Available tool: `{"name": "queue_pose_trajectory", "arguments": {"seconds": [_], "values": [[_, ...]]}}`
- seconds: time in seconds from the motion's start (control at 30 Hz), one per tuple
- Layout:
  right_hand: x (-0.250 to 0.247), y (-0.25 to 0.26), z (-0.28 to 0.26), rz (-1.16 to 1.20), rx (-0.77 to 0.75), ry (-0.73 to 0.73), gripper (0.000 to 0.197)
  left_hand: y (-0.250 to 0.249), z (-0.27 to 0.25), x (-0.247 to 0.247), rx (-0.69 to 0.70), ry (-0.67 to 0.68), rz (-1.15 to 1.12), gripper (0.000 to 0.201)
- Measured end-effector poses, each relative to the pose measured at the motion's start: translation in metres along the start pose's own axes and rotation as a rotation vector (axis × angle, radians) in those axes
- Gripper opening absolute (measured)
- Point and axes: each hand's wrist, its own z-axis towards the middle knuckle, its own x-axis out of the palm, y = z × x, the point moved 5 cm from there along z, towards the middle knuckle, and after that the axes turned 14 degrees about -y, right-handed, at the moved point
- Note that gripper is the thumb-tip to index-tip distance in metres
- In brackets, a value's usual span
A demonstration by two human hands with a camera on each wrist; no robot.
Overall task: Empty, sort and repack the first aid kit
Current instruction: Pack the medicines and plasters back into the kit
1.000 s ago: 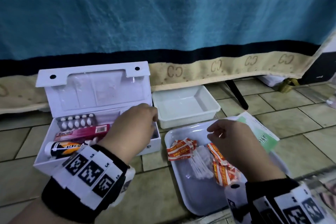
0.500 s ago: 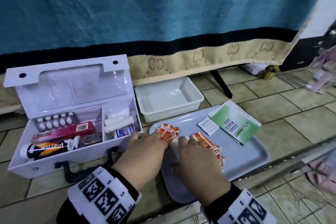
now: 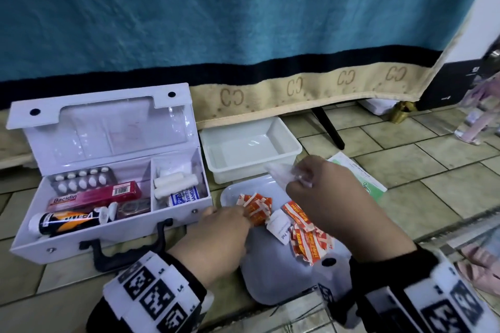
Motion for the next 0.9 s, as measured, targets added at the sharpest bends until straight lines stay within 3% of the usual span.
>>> {"name": "queue_pose_trajectory", "arguments": {"seconds": [0.17,0.27,0.4,0.5,0.6,0.73,0.9], "values": [[0.003,0.044,0.017,0.075,-0.203,-0.075,0.030,0.019,-0.016,-0.034,-0.030,-0.229,-0.168,0.024],[0.019,0.087,0.028,0.154,-0.352,-0.060,0.031,0.054,-0.037,-0.054,-0.155,-0.341,-0.259,0.013],[0.064,0.138,0.047,0.075,-0.514,-0.015,0.038,0.114,-0.064,-0.063,-0.367,-0.376,-0.201,0.018],[0.096,0.157,0.051,-0.106,-0.640,0.015,0.039,0.139,-0.076,-0.064,-0.411,-0.334,-0.188,0.014],[0.116,0.166,0.048,-0.227,-0.719,0.048,0.036,0.154,-0.080,-0.059,-0.420,-0.336,-0.236,0.025],[0.135,0.165,0.043,-0.306,-0.709,0.173,0.034,0.163,-0.079,-0.053,-0.472,-0.347,-0.314,0.040],[0.146,0.159,0.050,-0.315,-0.576,0.200,0.034,0.168,-0.077,-0.051,-0.477,-0.349,-0.215,0.040]]}}
